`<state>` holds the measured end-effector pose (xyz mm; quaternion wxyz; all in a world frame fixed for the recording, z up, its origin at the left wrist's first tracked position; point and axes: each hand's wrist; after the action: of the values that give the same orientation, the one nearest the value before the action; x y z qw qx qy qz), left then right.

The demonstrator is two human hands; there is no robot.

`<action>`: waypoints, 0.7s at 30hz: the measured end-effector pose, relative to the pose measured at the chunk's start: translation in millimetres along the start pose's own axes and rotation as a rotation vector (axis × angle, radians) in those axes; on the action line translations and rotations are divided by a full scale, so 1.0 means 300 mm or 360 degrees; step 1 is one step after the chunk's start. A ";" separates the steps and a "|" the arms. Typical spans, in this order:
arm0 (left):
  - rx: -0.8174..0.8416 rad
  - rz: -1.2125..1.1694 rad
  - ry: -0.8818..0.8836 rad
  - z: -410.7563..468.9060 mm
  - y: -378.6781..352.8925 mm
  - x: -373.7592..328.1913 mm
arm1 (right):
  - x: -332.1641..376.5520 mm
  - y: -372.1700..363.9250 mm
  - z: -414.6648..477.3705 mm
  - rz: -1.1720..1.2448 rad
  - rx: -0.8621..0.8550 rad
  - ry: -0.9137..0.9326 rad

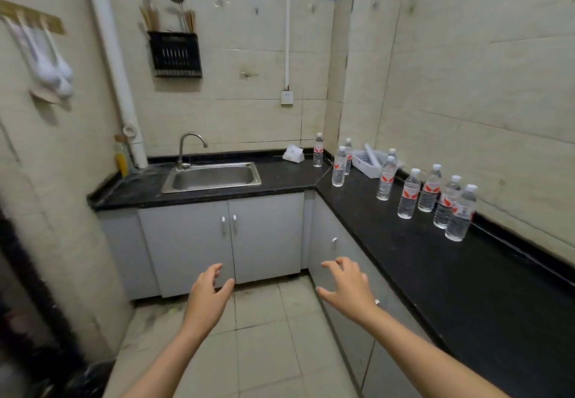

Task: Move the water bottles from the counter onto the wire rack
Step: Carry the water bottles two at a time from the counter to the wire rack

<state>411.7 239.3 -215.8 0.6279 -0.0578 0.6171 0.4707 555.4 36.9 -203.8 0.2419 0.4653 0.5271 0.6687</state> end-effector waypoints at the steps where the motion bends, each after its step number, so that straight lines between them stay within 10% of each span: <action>1: -0.0007 -0.0001 0.0000 0.027 -0.002 0.014 | 0.008 -0.019 0.033 0.0024 0.0014 0.0003; 21: -0.0044 0.0014 0.0261 0.876 -0.137 0.369 | 0.205 -0.325 0.978 0.0354 0.0223 -0.0042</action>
<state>605.7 445.8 -267.6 0.5721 -0.1020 0.6603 0.4757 768.9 259.6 -268.7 0.1400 0.5456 0.5144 0.6466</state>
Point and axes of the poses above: each hand's wrist, its own z-axis towards the middle knuckle, its own y-axis out of the back of the hand, x = y × z, and after that the axes turned 8 degrees about -y, right-handed
